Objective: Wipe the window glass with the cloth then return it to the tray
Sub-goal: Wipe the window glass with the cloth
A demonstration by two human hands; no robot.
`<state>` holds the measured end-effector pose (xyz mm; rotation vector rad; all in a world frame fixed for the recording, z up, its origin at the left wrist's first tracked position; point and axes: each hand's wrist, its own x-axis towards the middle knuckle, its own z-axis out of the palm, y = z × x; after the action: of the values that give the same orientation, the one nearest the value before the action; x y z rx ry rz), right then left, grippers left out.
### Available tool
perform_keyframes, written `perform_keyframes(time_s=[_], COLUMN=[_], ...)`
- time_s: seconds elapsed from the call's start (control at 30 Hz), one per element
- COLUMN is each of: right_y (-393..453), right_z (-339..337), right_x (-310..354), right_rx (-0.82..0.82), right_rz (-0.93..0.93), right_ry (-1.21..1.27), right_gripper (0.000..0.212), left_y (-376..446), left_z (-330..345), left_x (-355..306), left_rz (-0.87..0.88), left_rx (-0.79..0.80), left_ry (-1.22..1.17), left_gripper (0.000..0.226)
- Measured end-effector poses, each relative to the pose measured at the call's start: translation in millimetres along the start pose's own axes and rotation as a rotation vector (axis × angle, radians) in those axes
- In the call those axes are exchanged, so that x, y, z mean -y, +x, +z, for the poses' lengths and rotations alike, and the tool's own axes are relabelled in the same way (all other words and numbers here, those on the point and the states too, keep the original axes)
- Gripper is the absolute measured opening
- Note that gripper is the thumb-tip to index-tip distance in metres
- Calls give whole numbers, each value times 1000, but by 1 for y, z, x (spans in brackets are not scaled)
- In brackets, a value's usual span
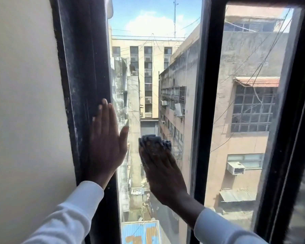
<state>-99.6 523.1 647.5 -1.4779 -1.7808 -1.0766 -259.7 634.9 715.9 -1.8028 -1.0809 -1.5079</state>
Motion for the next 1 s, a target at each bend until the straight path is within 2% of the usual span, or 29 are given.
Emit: perform_keyframes(time_s=[0.07,0.1,0.17,0.2,0.23,0.3,0.37,0.43,0.47,0.5,0.57,0.6,0.63,0.67,0.73,0.8,0.83,0.87,0.93,0.97,1.0], right_y=[56,85,117,109,86,22,2,51,82,108,122,107,78,47,13,45,78,108,140,132,108], right_z=[-12,-24,-47,-51,-47,-26,-8,-17,-28,-38,-56,-56,-47,-35,-13,-10,-19,-30,-51,-54,-47], right_x=[-7,-19,-50,-56,-56,-31,-7,-13,-23,-39,-68,-71,-67,-53,-18,-11,-19,-33,-65,-73,-76], right_rx=[-41,-95,-200,-229,-230,-155,-20,-18,-73,-138,-220,-235,-229,-183,-36,-13,-66,-147,-248,-255,-234], right_rz=[-192,-165,111,276,357,271,28,-183,-201,-137,160,279,310,257,-18,-276,-307,-258,-1,131,185], right_ry=[-36,-21,59,114,136,68,-23,-37,-24,-3,84,122,113,86,23,27,20,26,89,141,155], right_gripper=[78,74,72,73,75,83,84,73,69,66,66,67,68,71,78,72,69,67,67,69,71], left_y=[-1,-2,-2,-2,-2,-2,-1,-1,-3,-4,-4,-4,-4,-4,-5,-7,-8,-8,-6,-5,-5], left_z=[0,1,1,1,1,2,1,1,1,2,2,2,2,3,5,6,8,10,12,13,14], left_x=[2,3,3,3,1,0,1,2,3,2,1,1,0,1,4,7,8,9,9,10,9], left_rz=[8,17,16,9,3,5,8,7,7,1,-17,-18,-15,-8,3,17,25,30,28,27,27], left_rx=[-1,-2,-5,-3,-1,7,1,0,0,-6,-15,-17,-17,-20,-34,-52,-61,-65,-63,-61,-59], left_ry=[-30,-39,-24,-10,1,-2,-12,-16,-21,-24,-25,-22,-16,-9,4,18,14,-1,-32,-33,-27], left_gripper=[81,82,82,83,83,81,81,80,79,78,77,77,78,78,79,80,81,83,88,89,90])
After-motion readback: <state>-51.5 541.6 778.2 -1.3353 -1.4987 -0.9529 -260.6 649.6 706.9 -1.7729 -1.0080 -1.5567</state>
